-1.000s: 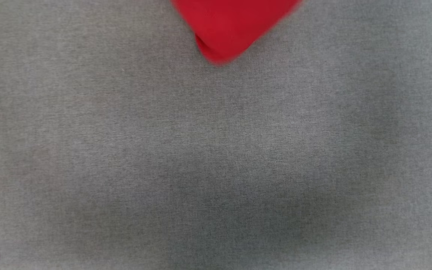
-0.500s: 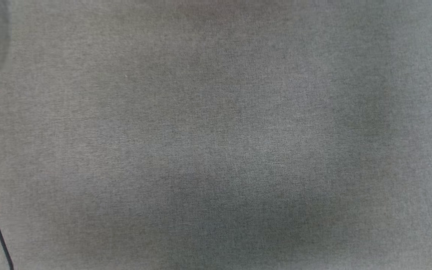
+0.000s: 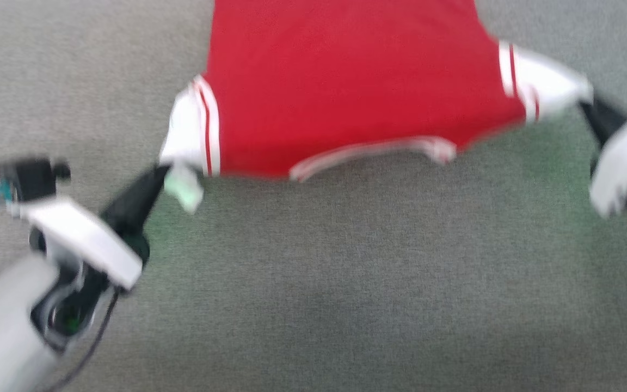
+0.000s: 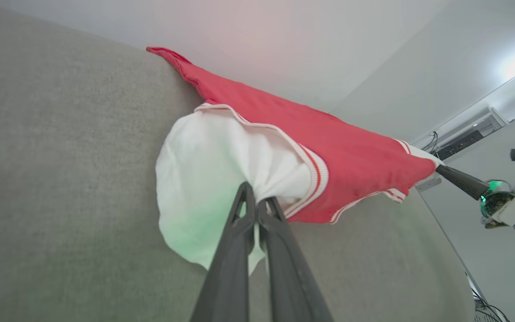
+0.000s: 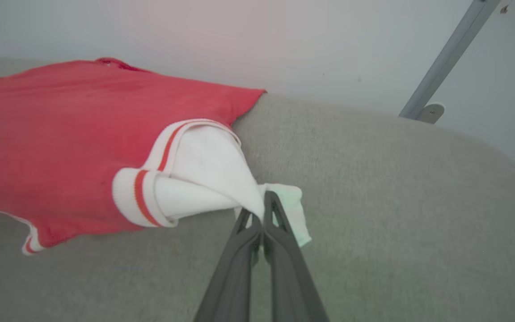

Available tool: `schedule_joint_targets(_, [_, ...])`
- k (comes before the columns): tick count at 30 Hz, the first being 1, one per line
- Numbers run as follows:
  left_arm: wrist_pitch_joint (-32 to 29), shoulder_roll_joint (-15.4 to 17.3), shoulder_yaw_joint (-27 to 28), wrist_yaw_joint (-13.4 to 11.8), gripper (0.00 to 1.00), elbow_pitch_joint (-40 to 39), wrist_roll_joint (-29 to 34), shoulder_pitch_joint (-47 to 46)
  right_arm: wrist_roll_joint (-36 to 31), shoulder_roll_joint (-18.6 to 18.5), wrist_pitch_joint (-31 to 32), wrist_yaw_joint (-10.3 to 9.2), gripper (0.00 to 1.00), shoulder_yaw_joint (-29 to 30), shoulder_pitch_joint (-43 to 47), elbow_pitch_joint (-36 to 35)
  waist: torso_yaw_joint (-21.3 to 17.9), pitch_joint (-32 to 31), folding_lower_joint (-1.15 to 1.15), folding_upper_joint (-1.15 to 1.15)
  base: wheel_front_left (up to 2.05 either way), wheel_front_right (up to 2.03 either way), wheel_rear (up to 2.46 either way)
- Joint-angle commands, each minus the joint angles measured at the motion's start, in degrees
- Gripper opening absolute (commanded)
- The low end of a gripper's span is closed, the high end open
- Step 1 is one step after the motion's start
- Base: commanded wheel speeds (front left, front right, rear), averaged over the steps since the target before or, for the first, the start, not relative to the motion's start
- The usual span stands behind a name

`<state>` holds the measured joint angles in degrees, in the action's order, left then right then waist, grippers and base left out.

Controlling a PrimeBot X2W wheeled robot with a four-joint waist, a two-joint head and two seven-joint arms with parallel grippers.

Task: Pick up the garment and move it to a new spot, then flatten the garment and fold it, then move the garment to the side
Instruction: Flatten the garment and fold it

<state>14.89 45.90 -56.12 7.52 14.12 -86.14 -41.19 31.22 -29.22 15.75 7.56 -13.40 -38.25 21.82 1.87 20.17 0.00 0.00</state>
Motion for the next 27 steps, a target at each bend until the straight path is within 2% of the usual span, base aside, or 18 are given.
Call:
schedule_joint_targets(1, [0.4, 1.2, 0.8, -0.1, 0.00, -1.1, 0.5, 2.7, 1.1, -1.0, 1.7, -0.15, 0.00, 0.9, 3.8, -2.7, 0.6, -1.3, 0.00, 0.00, 0.00, 0.00, 0.00])
schedule_joint_targets(5, [0.4, 4.5, 1.5, -0.1, 0.00, -7.0, 2.5, 11.2, 4.4, -3.0, 9.2, -0.15, 0.00, 6.0, 18.1, -13.6, 0.9, -3.2, 0.00, 0.00, 0.00, 0.00, 0.00])
schedule_joint_targets(8, [0.4, 7.7, 1.8, -0.1, 0.00, -11.2, 3.4, 16.7, 5.9, -2.5, 15.1, -0.15, 0.00, 10.8, 27.6, -22.2, 1.2, -4.2, 0.00, 0.00, 0.00, 0.00, 0.00])
schedule_joint_targets(12, [0.4, 11.3, 2.3, -0.1, 0.00, -16.6, 3.0, 22.6, 7.4, -0.4, 22.7, -0.15, 0.00, 17.1, 39.0, -33.2, 1.6, -5.2, 0.00, 0.00, 0.00, 0.00, 0.00])
schedule_joint_targets(16, [0.4, 15.5, 1.5, -0.1, 0.00, -21.5, 2.7, 27.4, 7.5, 2.0, 29.8, -0.15, 0.00, 21.0, 48.3, -42.8, 1.7, -5.9, 0.00, 0.00, 0.00, 0.00, 0.00])
schedule_joint_targets(19, [0.4, 17.4, 1.7, -0.1, 0.00, -23.8, 1.8, 30.6, 8.5, 3.6, 34.1, -0.15, 0.00, 22.5, 53.8, -48.4, 1.9, -6.1, 0.00, 0.00, 0.00, 0.00, 0.00])
schedule_joint_targets(22, [0.4, 17.2, 3.5, -0.1, 0.00, -24.7, 2.1, 32.7, 9.0, 5.5, 35.9, -0.15, 0.00, 24.2, 56.5, -52.4, 2.2, -5.8, 0.00, 0.00, 0.00, 0.00, 0.00])
schedule_joint_targets(27, [0.4, 13.0, 4.1, -0.1, 0.00, -23.6, 3.6, 32.8, 7.0, 5.9, 36.7, -0.14, 0.00, 23.1, 55.1, -50.8, 2.2, -5.4, 0.00, 0.00, 0.00, 0.00, 0.00])
